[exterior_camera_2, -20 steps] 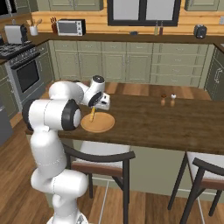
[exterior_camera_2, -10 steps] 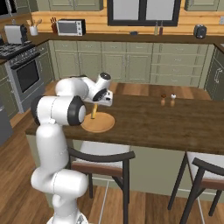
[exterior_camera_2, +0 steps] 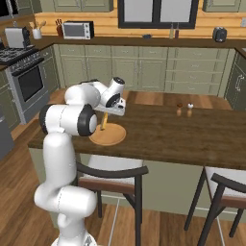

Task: Start the toaster. Once the lever pops up, take the bread to the plate on the dining counter.

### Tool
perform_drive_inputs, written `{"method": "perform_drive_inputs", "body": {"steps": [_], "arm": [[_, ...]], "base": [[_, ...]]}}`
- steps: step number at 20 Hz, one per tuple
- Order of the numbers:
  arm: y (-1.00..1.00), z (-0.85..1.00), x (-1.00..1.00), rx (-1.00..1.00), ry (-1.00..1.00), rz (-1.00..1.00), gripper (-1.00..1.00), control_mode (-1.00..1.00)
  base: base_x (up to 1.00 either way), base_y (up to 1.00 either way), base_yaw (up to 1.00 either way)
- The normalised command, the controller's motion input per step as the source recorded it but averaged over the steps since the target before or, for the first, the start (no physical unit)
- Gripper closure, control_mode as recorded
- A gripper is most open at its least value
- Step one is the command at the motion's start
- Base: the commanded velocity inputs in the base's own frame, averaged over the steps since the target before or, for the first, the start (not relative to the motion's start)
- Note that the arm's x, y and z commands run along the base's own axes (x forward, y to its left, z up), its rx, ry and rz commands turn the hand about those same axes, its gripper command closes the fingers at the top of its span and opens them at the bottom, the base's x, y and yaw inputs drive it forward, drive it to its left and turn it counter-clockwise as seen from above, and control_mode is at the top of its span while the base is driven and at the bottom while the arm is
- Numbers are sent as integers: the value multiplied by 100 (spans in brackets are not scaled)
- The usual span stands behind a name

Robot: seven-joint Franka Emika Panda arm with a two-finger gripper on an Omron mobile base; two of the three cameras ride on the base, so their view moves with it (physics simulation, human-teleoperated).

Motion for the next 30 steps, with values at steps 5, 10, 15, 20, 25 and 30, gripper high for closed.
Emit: {"method": "perform_drive_inputs", "body": {"steps": [5, 10, 15, 20, 25, 30], "arm": [[0, -10, -23, 0, 0, -3, 100, -100], [1, -1, -17, 0, 0, -14, 100, -100], [0, -7, 0, 0, 1, -16, 100, -100], [6, -17, 0, 0, 0, -14, 100, -100], [5, -18, 0, 0, 0, -12, 100, -100], [0, -3, -1, 14, 7, -11, 100, -100]], "base": [[0, 0, 0], [0, 0, 0], [0, 0, 0], [0, 0, 0], [0, 0, 0], [0, 0, 0]]}}
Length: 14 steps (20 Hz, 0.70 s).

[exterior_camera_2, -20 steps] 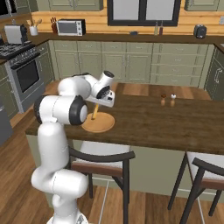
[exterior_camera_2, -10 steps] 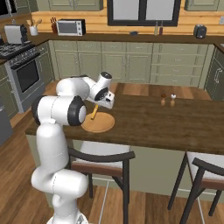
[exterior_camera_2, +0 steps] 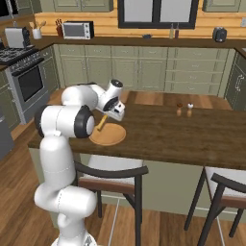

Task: Start the toaster. Once the lever pops up, take the bread to the plate on the dining counter.

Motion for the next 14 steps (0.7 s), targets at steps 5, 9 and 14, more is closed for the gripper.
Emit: {"method": "perform_drive_inputs", "body": {"steps": [5, 9, 14], "arm": [[1, 0, -3, 20, 3, -7, 100, -100], [1, -14, 0, 4, 6, -6, 100, -100], [8, -24, 0, 0, 3, -4, 100, -100]], "base": [[0, 0, 0], [0, 0, 0], [0, 0, 0]]}}
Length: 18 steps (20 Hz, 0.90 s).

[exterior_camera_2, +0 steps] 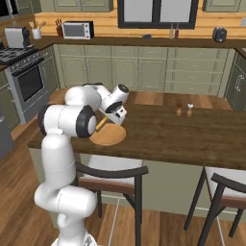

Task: Start the toaster. Once the lever pops up, take the bread to the plate on the dining counter.

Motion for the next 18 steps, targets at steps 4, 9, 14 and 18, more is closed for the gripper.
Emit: {"method": "perform_drive_inputs", "body": {"steps": [4, 9, 14, 18], "arm": [[1, -15, 0, 0, 0, -3, -100, -100], [0, -3, 0, 0, 3, -1, -100, -100], [0, 0, -2, 0, 6, 0, -100, -100], [0, 0, -9, 0, 6, -1, -100, -100]], "base": [[0, 0, 0], [0, 0, 0], [0, 0, 0], [0, 0, 0]]}}
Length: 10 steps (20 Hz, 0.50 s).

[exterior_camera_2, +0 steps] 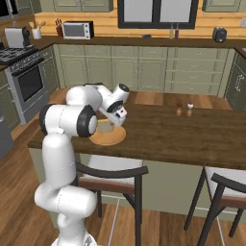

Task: Start the toaster. Once the lever pops up, take the bread to the plate on the dining counter.

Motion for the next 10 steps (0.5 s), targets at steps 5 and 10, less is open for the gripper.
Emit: {"method": "perform_drive_inputs", "body": {"steps": [5, 10], "arm": [[-1, 0, -15, -5, 22, -3, -100, -100], [0, 0, -23, -7, 19, -4, -100, -100]], "base": [[0, 0, 0], [0, 0, 0]]}}
